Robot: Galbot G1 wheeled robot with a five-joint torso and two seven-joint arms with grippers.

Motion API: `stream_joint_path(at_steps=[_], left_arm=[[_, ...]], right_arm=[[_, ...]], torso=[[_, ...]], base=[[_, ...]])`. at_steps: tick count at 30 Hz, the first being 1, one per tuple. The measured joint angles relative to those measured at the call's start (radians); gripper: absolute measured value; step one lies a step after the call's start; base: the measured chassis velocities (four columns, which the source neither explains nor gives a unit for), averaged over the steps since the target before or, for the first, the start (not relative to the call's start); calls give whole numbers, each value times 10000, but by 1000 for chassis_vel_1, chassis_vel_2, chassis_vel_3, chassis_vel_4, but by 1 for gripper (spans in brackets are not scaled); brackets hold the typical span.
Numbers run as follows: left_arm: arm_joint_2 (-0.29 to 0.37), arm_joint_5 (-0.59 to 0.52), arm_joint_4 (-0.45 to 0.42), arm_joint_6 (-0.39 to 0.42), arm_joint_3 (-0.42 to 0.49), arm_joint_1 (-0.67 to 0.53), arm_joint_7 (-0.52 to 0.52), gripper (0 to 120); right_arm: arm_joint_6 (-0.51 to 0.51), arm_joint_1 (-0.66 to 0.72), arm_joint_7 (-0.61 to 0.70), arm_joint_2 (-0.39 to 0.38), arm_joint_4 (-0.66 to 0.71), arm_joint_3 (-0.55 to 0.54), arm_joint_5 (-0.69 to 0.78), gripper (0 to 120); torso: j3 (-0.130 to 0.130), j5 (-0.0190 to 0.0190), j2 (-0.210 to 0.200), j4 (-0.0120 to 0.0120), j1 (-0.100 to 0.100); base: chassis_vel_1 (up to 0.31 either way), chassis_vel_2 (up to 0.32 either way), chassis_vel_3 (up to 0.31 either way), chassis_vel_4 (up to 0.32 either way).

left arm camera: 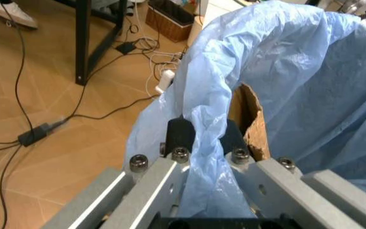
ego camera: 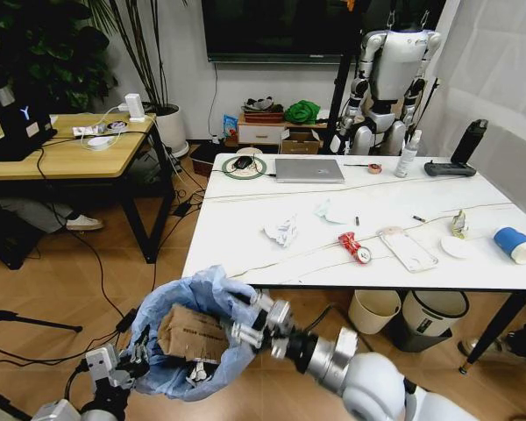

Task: Pick up the trash bin and place the trash from the table into it.

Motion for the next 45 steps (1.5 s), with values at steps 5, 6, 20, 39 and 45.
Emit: stream_joint_path(at_steps=[5,6,20,39,45], left_arm=[[-77,74,15,2,51,12,8,0],[-131,110,15,-2,79,15,31,0],[-420,287,22,-53,227,-22,86,0],[-327,180,211,-102,258,-186,112,0],[-293,146,254,-107,260,-226,116,0]], right_arm=[[-1882,937,1907,713,-873,529,-305,77],[-3091,1377,2642,1164,-1572,762,-400,86],[-5364,3521,4551,3812,-6035,1481,-46,100],[-4595,3936,4236,4260,-7780,1443,-684,45],[-4554,3933,4235,4279,-7779,1433,-728,24]], torso=[[2,0,-2,3,2],[2,0,-3,2,2],[2,0,-3,2,2],[0,0,-3,1,0],[0,0,-2,2,0]], base=[[0,0,0,0],[0,0,0,0],[0,0,0,0],[0,0,0,0],[0,0,0,0]])
